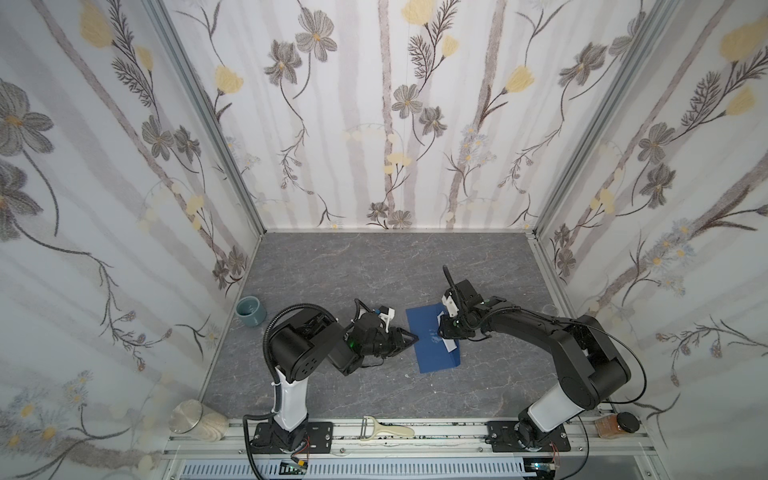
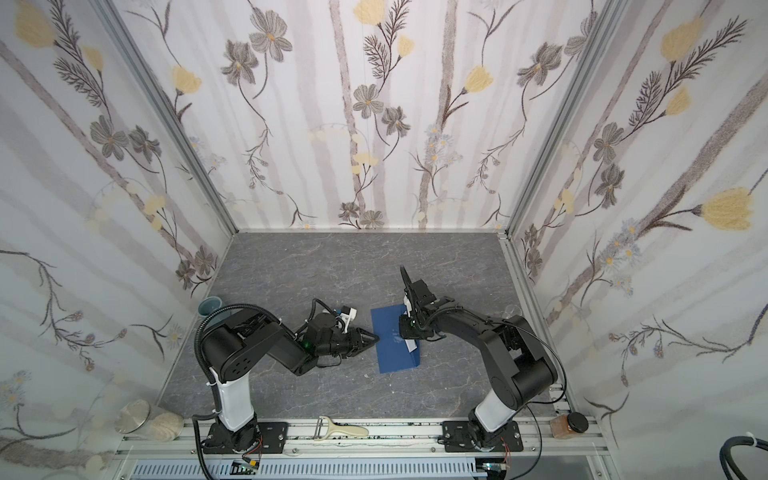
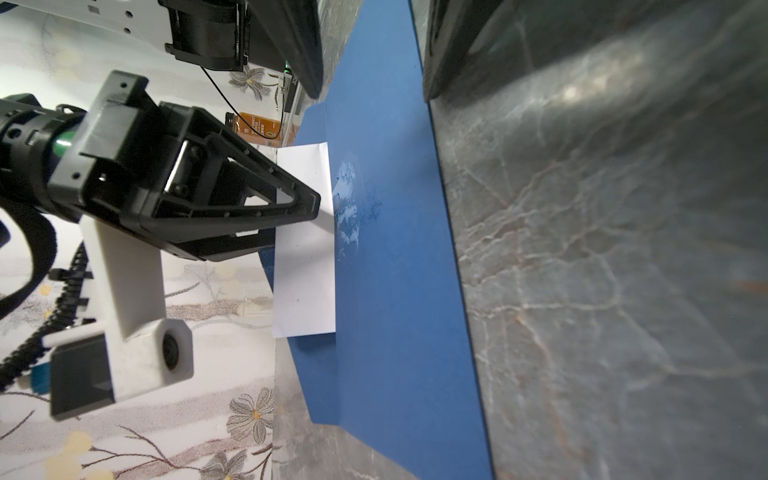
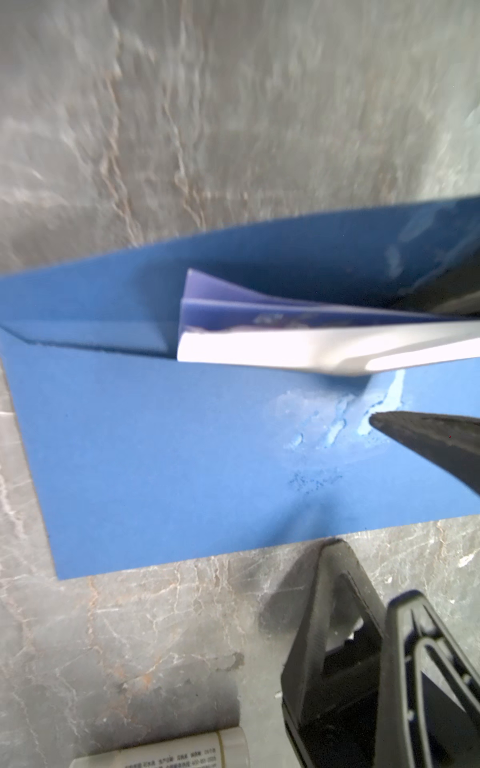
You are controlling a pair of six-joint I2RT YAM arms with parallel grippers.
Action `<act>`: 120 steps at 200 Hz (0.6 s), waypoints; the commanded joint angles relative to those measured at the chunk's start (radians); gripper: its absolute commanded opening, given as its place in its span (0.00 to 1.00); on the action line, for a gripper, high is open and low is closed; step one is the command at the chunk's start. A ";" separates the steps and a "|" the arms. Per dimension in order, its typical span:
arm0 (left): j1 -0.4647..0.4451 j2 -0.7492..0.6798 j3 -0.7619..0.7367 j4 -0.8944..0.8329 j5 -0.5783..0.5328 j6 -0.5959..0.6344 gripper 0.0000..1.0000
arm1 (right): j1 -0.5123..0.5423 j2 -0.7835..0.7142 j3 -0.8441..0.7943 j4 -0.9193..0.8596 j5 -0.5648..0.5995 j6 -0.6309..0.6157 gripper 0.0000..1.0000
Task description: Place the letter into the envelope and seal it
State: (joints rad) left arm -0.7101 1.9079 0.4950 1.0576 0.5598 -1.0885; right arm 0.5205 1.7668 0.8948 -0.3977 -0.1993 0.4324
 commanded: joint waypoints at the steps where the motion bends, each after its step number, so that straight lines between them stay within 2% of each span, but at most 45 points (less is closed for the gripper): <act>1: -0.001 -0.008 -0.001 0.036 -0.001 -0.008 0.41 | 0.001 -0.011 0.021 -0.029 0.064 -0.014 0.38; 57: -0.002 -0.012 0.002 0.039 -0.008 -0.008 0.41 | 0.026 -0.029 0.059 -0.102 0.181 -0.020 0.43; 120: -0.013 -0.009 0.025 0.040 -0.014 -0.010 0.40 | 0.044 -0.050 0.070 -0.130 0.248 -0.020 0.45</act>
State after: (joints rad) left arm -0.7197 1.9015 0.5068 1.0584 0.5518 -1.0988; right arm 0.5606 1.7237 0.9573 -0.5270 0.0010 0.4175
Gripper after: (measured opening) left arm 0.405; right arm 0.452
